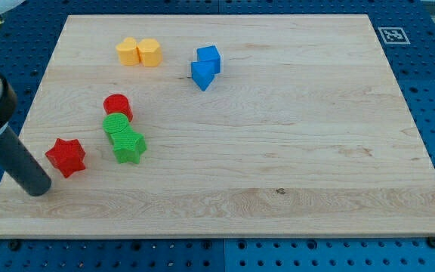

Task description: Move the red star parallel to the left of the green star

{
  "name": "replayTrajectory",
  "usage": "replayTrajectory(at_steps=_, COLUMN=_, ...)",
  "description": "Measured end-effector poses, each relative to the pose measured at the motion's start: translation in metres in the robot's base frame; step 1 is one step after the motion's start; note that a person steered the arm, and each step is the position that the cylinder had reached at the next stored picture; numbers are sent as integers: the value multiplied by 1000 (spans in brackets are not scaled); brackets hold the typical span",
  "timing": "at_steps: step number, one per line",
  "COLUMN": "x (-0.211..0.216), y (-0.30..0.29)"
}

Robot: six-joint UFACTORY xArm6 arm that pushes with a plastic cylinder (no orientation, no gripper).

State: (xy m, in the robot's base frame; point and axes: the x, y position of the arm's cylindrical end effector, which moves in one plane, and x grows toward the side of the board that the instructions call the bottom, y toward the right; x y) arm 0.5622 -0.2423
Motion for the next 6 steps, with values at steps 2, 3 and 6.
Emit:
replayTrajectory(at_steps=2, x=-11, y=4)
replayTrajectory(at_steps=3, x=-2, y=34)
replayTrajectory(at_steps=6, x=6, y=80)
